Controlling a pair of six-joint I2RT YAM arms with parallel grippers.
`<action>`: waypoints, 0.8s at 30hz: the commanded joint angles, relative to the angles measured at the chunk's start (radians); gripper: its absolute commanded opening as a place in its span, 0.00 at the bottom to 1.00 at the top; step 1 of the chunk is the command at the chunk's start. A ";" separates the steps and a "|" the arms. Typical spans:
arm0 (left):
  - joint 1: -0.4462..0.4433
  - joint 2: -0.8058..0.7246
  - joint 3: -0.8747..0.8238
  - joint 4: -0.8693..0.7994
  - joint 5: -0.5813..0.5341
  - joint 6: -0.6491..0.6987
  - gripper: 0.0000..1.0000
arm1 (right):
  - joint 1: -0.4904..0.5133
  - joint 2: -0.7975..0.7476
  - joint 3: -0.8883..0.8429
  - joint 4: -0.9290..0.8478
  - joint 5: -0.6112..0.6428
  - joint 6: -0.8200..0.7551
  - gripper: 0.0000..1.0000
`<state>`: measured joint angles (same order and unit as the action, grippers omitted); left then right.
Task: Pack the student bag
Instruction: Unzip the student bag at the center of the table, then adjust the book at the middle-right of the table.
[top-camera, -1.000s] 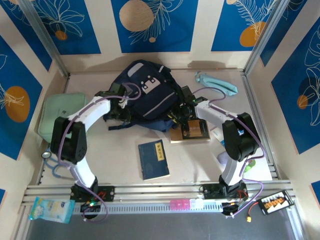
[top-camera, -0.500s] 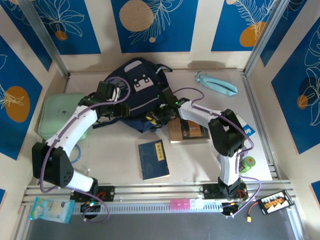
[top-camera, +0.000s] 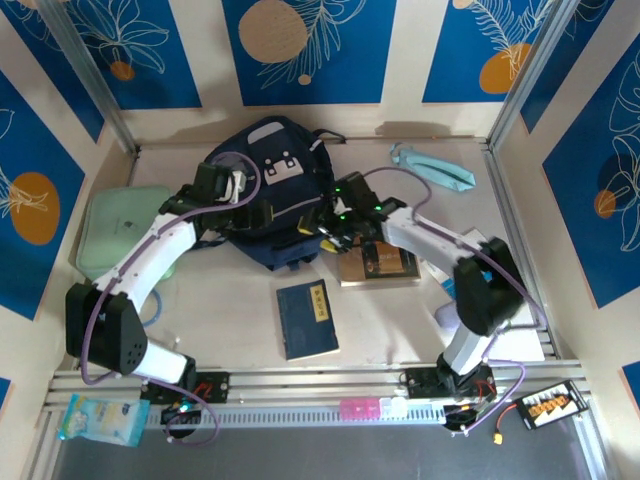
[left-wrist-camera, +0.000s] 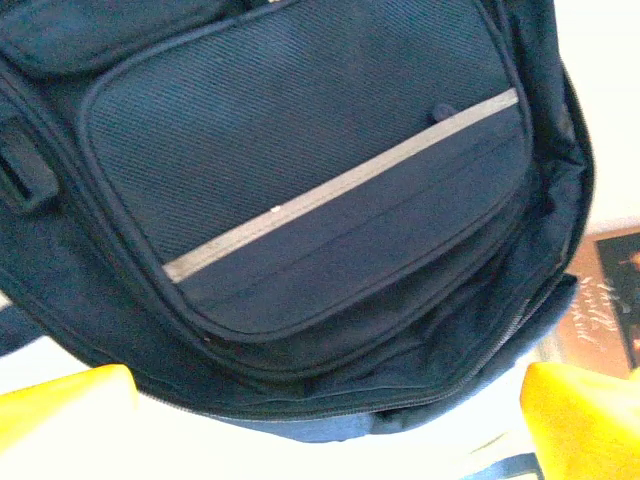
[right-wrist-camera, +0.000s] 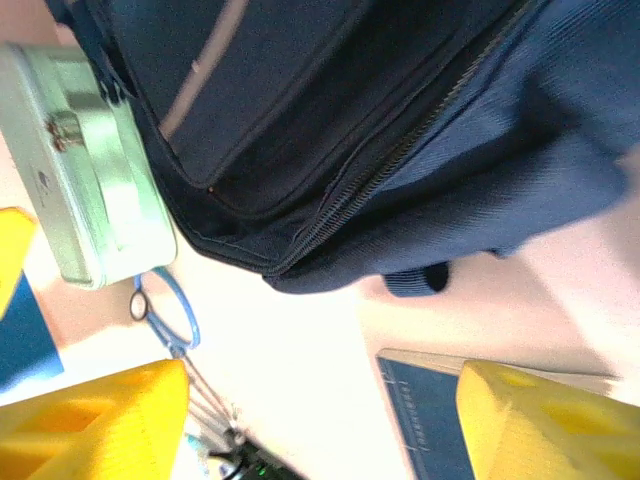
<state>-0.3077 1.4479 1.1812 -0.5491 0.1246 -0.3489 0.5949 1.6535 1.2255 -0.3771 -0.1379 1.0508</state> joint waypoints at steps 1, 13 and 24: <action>0.005 -0.024 -0.024 0.051 0.066 -0.007 1.00 | -0.047 -0.072 -0.076 -0.082 0.162 -0.067 0.74; 0.004 -0.061 -0.034 0.046 0.070 -0.010 1.00 | -0.130 0.129 -0.030 -0.018 0.132 -0.077 0.74; 0.004 -0.065 -0.036 0.095 0.129 -0.010 1.00 | -0.109 0.141 -0.169 0.009 0.083 -0.004 0.74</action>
<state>-0.3077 1.4071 1.1469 -0.4961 0.2115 -0.3592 0.4633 1.8038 1.1069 -0.3321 -0.0257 1.0187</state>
